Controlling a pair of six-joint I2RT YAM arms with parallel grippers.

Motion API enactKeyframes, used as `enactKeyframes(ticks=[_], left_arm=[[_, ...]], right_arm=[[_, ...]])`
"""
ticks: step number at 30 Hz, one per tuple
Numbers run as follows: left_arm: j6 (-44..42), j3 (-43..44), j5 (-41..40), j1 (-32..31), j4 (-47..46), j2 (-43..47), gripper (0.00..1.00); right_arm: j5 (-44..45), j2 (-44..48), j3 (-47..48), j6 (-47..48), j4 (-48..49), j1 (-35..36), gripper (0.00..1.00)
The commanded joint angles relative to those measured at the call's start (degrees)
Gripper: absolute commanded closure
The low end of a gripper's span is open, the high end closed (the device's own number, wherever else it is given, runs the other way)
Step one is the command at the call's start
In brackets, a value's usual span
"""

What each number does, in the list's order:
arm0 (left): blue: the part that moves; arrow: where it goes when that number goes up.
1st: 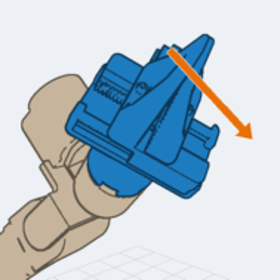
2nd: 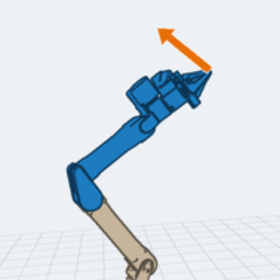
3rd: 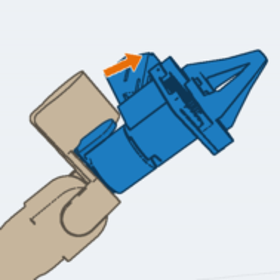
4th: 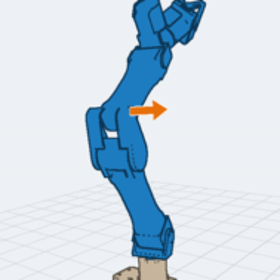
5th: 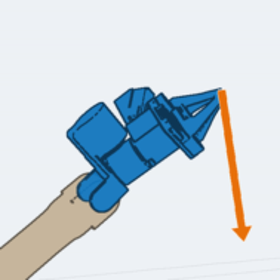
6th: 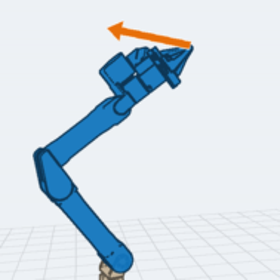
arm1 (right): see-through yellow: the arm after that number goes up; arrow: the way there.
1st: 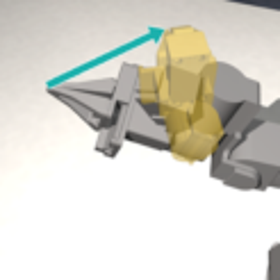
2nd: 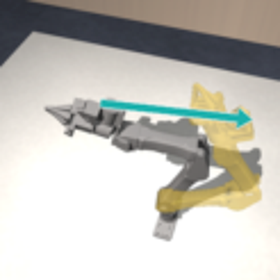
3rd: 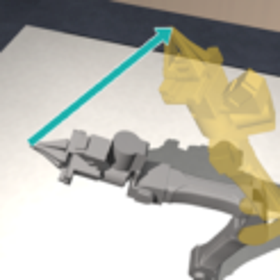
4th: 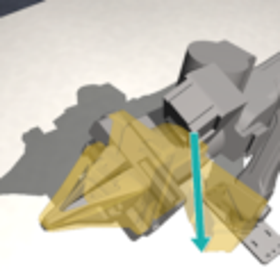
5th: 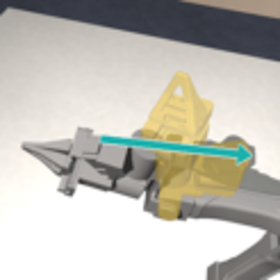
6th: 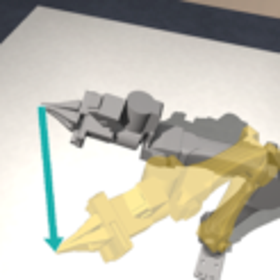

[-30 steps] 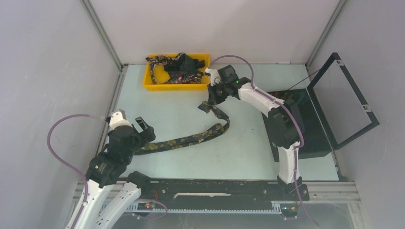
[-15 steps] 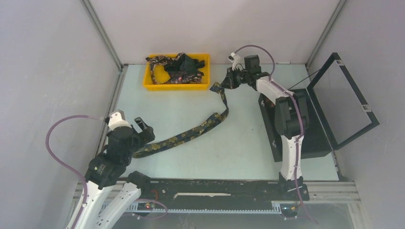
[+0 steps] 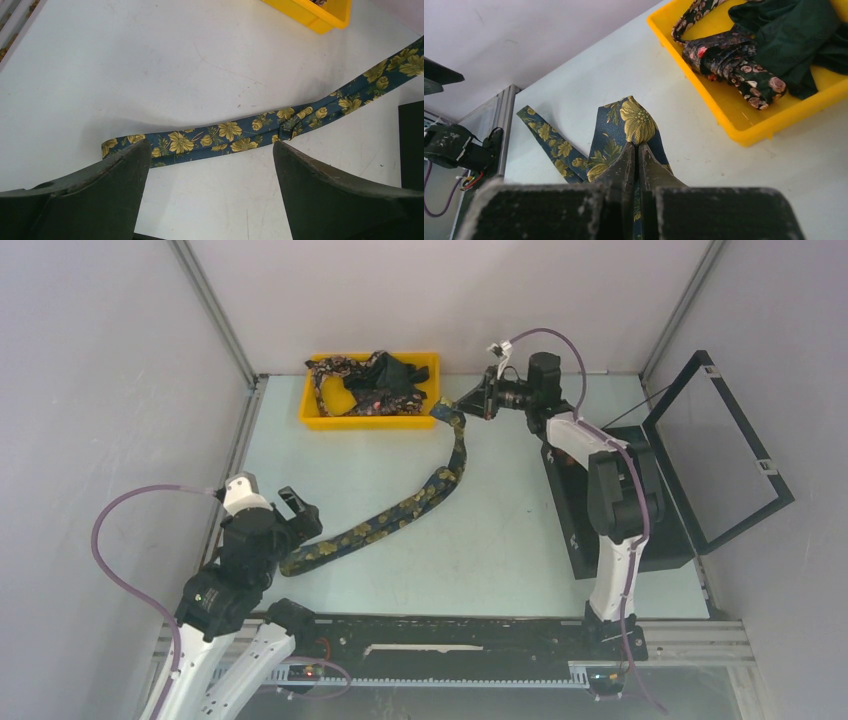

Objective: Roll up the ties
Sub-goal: Flatten out the tie at the center of the board.

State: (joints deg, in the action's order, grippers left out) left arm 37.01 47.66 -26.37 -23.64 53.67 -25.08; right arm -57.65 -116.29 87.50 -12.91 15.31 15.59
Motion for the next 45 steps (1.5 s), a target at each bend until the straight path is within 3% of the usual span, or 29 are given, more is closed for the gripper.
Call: enactKeyframes(ticks=[1, 8, 12, 18, 26, 29, 34, 41, 45], left_arm=[[0.0, -0.4, -1.2, 0.4, -1.6, 0.5, 0.02], [-0.1, -0.4, -1.1, 0.5, -1.6, 0.0, 0.02], [-0.1, -0.4, -1.1, 0.5, -1.6, 0.0, 0.02], [-0.1, -0.4, -0.9, 0.6, -1.6, 0.1, 0.02], [0.0, -0.5, -1.0, 0.5, -1.7, 1.0, 0.02], [0.0, -0.5, -1.0, 0.6, -1.6, 1.2, 0.02], [0.0, -0.5, -1.1, 0.6, -1.7, 1.5, 0.02], [-1.2, 0.7, -0.6, 0.6, -1.4, 1.3, 0.02], [-4.3, 2.7, -1.8, 0.5, -1.0, 1.7, 0.02]], right_arm=[[-4.8, 0.2, -4.8, -12.5, 22.5, -5.1, 1.0], [5.6, -3.9, -2.2, -1.7, 2.6, -7.2, 0.98], [11.4, -6.0, 3.3, 1.0, -11.9, -8.2, 0.78], [19.5, -3.1, 4.5, 1.4, -18.2, -9.8, 0.53], [34.0, 6.5, 5.0, 1.1, -25.8, -9.2, 0.39], [45.4, 10.6, 5.3, 3.5, -31.4, -6.4, 0.37], [52.2, 16.4, 1.8, 8.7, -36.4, 2.1, 0.37], [51.5, 17.4, -4.3, 18.6, -40.3, 19.8, 0.38], [46.9, 14.4, -4.5, 16.1, -41.2, 25.4, 0.37]])
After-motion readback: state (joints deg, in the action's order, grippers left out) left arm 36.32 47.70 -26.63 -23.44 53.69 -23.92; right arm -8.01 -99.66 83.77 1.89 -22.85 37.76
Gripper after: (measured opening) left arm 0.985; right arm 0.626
